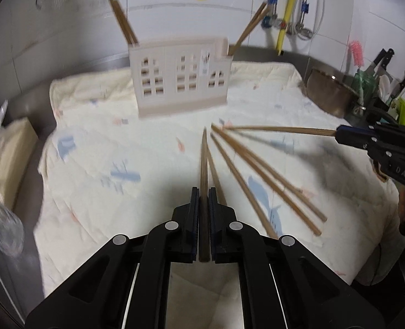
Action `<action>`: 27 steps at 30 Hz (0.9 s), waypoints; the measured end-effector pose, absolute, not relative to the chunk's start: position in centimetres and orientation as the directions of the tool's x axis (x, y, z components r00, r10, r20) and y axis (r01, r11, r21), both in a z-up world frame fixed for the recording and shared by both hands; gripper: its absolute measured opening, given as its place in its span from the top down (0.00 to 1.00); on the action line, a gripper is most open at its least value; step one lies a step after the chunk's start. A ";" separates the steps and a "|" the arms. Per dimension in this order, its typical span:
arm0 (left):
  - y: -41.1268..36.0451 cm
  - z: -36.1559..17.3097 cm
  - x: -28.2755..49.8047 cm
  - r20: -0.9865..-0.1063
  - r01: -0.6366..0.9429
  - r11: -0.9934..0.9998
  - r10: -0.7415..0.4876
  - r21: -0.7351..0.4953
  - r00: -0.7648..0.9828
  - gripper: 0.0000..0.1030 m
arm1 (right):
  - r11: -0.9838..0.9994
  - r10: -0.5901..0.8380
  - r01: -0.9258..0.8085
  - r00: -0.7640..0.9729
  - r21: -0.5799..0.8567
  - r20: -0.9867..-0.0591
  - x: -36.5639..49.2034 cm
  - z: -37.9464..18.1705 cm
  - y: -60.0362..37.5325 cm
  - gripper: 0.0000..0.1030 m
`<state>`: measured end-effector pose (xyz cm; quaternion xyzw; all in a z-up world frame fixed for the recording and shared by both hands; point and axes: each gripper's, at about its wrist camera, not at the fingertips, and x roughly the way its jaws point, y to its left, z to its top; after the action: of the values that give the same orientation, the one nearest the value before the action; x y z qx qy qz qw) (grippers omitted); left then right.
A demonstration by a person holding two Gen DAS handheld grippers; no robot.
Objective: Organize utensils
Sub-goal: 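Lift the left gripper's chopstick toward the holder while the right gripper carries its chopstick there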
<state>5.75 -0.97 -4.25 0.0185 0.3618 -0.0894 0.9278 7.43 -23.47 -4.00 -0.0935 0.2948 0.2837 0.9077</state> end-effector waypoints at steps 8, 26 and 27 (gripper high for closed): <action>-1.2 -0.4 7.3 -0.611 0.204 0.979 -0.159 0.003 0.776 0.95 | 0.794 0.516 -0.607 0.686 -0.013 -0.512 9.9 0.8 -21.9 0.93; -0.4 8.0 13.3 -0.533 0.248 0.969 -0.214 -0.009 0.818 0.95 | 0.776 0.555 -0.630 0.694 -0.015 -0.458 16.6 10.4 -20.5 0.93; -0.3 8.7 13.5 -0.525 0.250 0.968 -0.215 -0.004 0.824 0.95 | 0.775 0.559 -0.632 0.694 -0.013 -0.454 17.0 11.0 -20.7 0.93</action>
<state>13.47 -0.34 8.66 0.0322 0.2708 -0.1216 0.9544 16.98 -20.67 10.96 -0.0842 0.2181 0.3250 0.9164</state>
